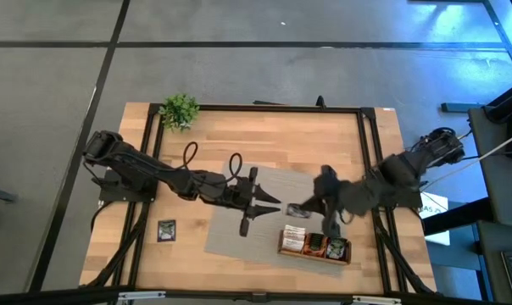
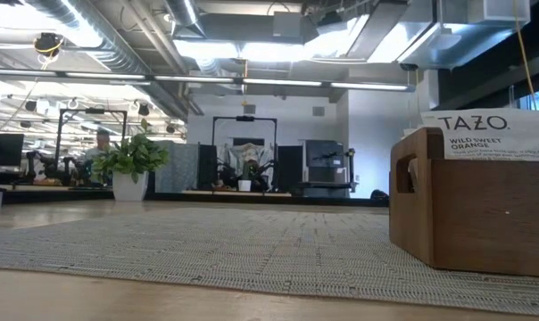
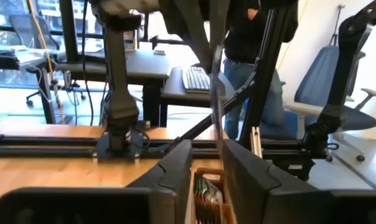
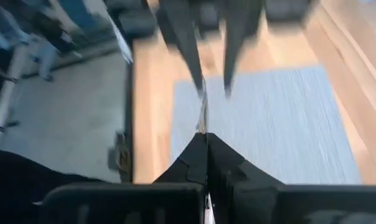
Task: Pick & Place Tea
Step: Put the right black tea bag into the right compartment of the wooden organizer
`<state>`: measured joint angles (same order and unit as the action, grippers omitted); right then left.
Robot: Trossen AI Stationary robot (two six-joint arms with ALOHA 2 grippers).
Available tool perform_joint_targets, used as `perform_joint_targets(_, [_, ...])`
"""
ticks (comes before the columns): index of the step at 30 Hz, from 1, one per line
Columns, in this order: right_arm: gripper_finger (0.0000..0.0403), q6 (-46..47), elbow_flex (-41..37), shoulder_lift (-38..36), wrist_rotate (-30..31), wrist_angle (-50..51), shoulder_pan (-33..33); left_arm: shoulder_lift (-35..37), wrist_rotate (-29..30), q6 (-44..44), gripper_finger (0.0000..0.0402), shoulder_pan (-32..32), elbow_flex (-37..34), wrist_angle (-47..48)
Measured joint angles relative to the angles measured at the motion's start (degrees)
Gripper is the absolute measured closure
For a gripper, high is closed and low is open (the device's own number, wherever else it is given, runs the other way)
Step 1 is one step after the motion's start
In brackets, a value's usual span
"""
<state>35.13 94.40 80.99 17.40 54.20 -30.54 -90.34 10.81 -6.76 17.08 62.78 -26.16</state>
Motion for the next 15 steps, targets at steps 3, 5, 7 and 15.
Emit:
perform_joint_targets(3, [0.0399,8.3,0.0,0.1,5.1,6.4,-6.2,1.7,-0.1,0.0,0.0296,0.0,0.0,2.2])
perform_joint_targets(5, [0.0399,14.7,-0.8,0.1,8.4,8.6,-10.9,2.4,0.0,-0.3,0.0289,0.0,0.0,3.5])
perform_joint_targets(7, [0.0399,20.9,-2.9,0.0,11.4,8.8,-15.6,2.7,-0.2,-1.4,0.0285,0.0,0.0,4.8])
perform_joint_targets(15, [0.0399,42.3,-18.2,-0.2,19.7,3.6,-32.0,2.8,-0.4,-3.2,0.0287,0.0,0.0,5.4])
